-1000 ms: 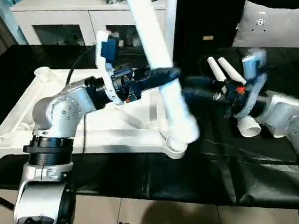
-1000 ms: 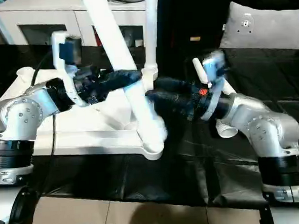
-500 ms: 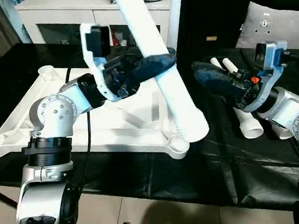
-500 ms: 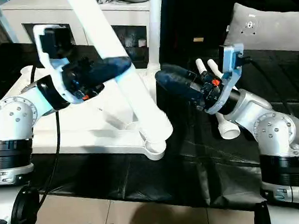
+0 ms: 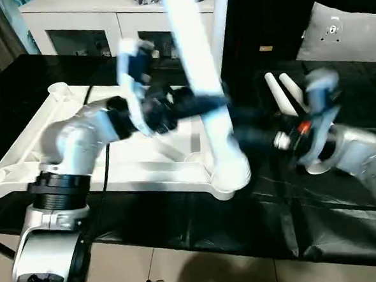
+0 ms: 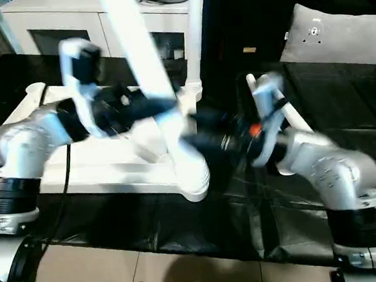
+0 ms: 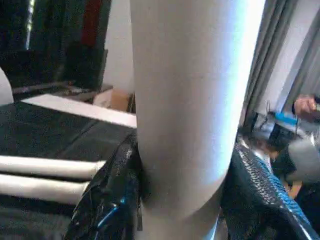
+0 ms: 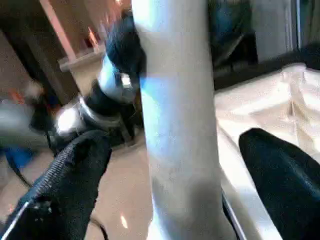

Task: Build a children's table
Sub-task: Pick table leg

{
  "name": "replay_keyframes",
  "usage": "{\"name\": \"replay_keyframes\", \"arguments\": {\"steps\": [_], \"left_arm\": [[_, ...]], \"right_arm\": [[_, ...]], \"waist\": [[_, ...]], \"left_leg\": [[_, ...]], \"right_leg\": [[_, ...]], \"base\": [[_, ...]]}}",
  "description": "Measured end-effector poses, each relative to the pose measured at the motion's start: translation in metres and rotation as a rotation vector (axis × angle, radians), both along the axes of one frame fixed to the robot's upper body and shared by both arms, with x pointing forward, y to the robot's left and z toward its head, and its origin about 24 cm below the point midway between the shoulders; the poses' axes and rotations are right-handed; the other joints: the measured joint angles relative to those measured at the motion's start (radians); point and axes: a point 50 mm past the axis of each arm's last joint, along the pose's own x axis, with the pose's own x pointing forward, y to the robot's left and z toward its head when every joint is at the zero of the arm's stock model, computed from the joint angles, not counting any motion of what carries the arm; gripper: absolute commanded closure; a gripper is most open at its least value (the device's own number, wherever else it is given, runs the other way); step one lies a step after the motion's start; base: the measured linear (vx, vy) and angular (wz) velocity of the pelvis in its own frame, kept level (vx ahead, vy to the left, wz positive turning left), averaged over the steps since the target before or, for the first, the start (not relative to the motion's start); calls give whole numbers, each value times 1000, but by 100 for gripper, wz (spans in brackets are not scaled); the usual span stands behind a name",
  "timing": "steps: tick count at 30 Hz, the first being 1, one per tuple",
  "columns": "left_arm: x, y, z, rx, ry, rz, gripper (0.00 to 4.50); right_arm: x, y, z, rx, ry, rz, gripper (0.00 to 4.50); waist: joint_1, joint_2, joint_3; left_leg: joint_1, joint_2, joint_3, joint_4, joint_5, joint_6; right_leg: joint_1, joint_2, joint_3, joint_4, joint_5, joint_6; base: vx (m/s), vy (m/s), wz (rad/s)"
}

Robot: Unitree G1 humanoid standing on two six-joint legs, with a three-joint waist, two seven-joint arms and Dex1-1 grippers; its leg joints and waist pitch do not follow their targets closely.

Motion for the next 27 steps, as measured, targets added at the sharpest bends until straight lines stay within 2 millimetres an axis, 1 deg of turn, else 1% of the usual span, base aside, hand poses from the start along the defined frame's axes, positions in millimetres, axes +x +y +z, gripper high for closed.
{"name": "replay_keyframes", "arguments": {"steps": [4, 7, 11, 14, 16, 18, 19, 20, 21, 24, 27], "left_arm": [[-3, -4, -4, 30, -13, -59, 262], [-6, -4, -7, 69, -13, -133, 262], [-6, -10, -9, 112, -29, -203, 262], [-6, -15, -9, 143, -46, -250, 262], [-6, -17, -10, 149, -52, -269, 262], [-5, -19, -8, 157, -64, -279, 262], [-5, -20, -7, 157, -74, -286, 262], [-4, -21, -5, 156, -80, -292, 262], [-4, -22, -5, 156, -85, -296, 262], [-3, -27, -2, 144, -94, -308, 262], [-3, -30, 3, 137, -113, -329, 262]], "right_arm": [[3, 2, -12, -67, 2, 5, 0], [4, 3, -15, -96, -22, 52, 0], [5, 6, -16, -109, -46, 121, 0], [5, 6, -11, -101, -63, 182, 0], [4, 7, -12, -107, -61, 224, 34], [3, 7, -14, -111, -48, 249, 37], [3, 8, -16, -111, -42, 261, 61], [3, 7, -16, -108, -36, 269, 61], [3, 6, -17, -106, -31, 272, 78], [4, 8, -15, -104, -34, 301, 84], [2, 12, -18, -113, -34, 336, 118]], "waist": [[-1, -1, 0], [-1, -1, 0], [1, -2, 1], [1, -2, 1], [0, -3, 1], [0, -3, 1], [1, -4, 2], [1, -4, 2], [1, -4, 2], [1, -6, 3], [1, -7, 3]], "left_leg": [[0, 0, 0, 0, 0, 0], [0, 0, 0, 0, 0, 0], [0, 0, 0, 1, 1, 0], [0, 0, 0, 1, 1, 0], [0, 0, 0, 1, 1, 0], [0, 0, 0, 1, 1, 0], [0, 0, 0, 1, 1, 0], [0, 0, 0, 2, 1, 0], [0, 0, 0, 2, 1, 0], [0, 1, 0, 3, 1, 1], [0, 1, 0, 3, 1, 1]], "right_leg": [[0, 0, 0, 0, 0, 0], [0, 0, 0, 1, 0, 0], [0, 0, 0, 1, 1, -1], [0, 0, 0, 1, 1, -1], [0, 0, 0, 1, 2, -3], [0, 0, 0, 1, 3, -5], [0, 0, 0, 2, 3, -5], [0, 0, 0, 2, 3, -5], [0, 0, 0, 2, 3, -5], [0, 0, 0, 2, 3, -5], [0, 0, 0, 2, 4, -5]], "base": [[0, 0, 0], [0, 0, 0], [0, 0, 0], [0, 0, 0], [0, 0, 0], [0, 0, 0], [0, 0, 0], [0, 0, 0], [0, 0, 0], [0, 0, 0], [0, 0, 0]]}}
